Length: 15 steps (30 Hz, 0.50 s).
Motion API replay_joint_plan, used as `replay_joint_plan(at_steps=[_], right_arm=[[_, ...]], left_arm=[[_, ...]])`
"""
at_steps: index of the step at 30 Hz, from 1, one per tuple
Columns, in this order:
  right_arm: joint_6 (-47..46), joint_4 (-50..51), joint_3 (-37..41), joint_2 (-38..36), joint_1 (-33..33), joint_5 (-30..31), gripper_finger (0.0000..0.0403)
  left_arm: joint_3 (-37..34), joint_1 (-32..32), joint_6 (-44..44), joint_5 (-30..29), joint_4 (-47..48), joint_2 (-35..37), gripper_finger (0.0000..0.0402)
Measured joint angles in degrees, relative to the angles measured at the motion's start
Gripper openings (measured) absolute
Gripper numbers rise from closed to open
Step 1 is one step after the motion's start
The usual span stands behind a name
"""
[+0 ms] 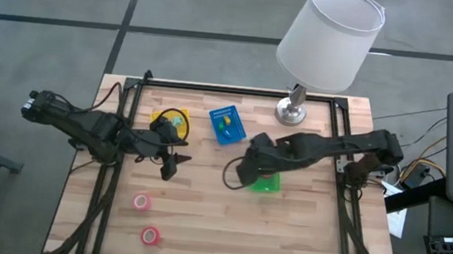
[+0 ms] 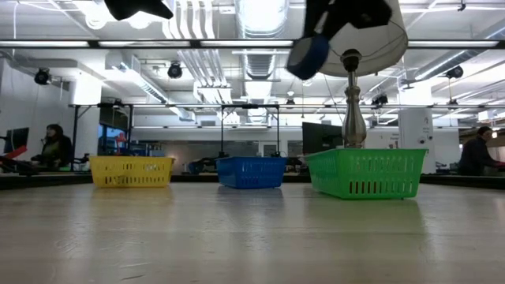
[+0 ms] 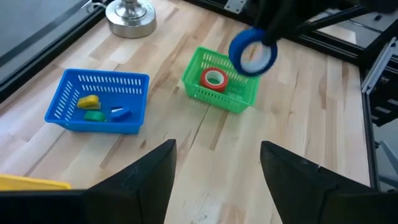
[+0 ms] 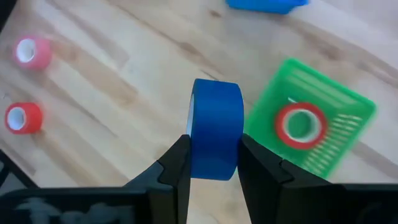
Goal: Pick and place Stapler, Stapler remover, tape
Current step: Put the blue tape into the green bin
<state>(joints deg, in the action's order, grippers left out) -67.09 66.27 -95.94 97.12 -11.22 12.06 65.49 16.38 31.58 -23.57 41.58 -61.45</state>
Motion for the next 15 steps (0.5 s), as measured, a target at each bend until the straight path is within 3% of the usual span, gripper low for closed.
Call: replay_joint_plan(at_steps=[8, 15], right_arm=[[-9.61, -4.29, 16.48, -13.06, -1.35, 2.59, 0.0101], [-12.26, -25.64, 34.01, -24.13, 0.67, 4.63, 0.0100]], left_arm=[[-0.07, 0.00, -0.10, -0.55, -0.18, 0.00, 0.0236], [-0.09, 0.00, -1.00, -0.79, -4.94, 0.00, 0.0236]])
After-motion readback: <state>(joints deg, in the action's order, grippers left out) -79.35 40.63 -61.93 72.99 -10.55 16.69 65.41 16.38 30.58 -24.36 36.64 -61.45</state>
